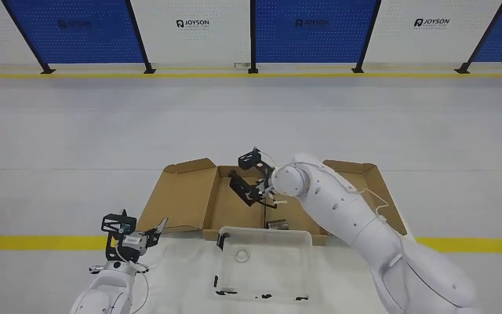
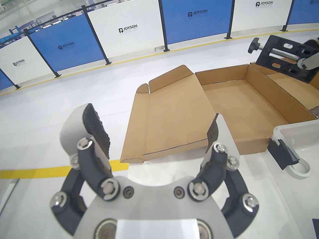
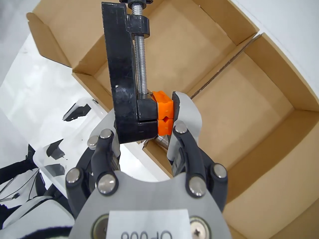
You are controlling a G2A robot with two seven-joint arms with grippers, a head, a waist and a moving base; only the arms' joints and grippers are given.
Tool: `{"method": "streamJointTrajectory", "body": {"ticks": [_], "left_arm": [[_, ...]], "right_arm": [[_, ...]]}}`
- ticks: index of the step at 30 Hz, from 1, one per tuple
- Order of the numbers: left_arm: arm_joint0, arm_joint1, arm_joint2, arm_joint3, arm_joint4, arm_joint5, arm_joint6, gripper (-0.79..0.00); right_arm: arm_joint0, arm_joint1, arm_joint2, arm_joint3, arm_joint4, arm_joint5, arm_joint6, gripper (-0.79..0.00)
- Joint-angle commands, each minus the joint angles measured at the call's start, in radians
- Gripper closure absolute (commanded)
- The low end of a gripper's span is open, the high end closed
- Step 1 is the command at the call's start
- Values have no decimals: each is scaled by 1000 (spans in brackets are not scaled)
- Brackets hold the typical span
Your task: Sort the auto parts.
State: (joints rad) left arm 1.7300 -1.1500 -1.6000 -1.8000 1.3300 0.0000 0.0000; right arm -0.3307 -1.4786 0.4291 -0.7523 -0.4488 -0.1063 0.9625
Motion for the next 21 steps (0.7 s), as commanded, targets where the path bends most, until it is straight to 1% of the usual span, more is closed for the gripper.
{"method": "streamJointTrajectory", "body": {"ticks": [1, 7, 12, 17, 18, 19, 20, 21], "left_arm": [[0, 0, 0, 0, 0, 0, 0, -785], [0, 0, 0, 0, 0, 0, 0, -785], [0, 0, 0, 0, 0, 0, 0, -785], [0, 0, 0, 0, 0, 0, 0, -785], [0, 0, 0, 0, 0, 0, 0, -785], [0, 0, 0, 0, 0, 0, 0, -785], [0, 0, 0, 0, 0, 0, 0, -785], [0, 0, 0, 0, 0, 0, 0, -785]], "right_arm": [[14, -30, -21, 64, -4, 12, 8, 0], [39, -113, -68, 191, -12, 2, 31, 0], [55, -171, -87, 278, -18, 4, 31, -114], [67, -212, -87, 351, -12, -14, 22, -225], [69, -219, -86, 364, -10, -20, 20, -274], [71, -225, -84, 376, -7, -26, 20, -351], [73, -230, -82, 386, -3, -39, 21, -446], [75, -235, -79, 397, 2, -52, 21, -683]]}}
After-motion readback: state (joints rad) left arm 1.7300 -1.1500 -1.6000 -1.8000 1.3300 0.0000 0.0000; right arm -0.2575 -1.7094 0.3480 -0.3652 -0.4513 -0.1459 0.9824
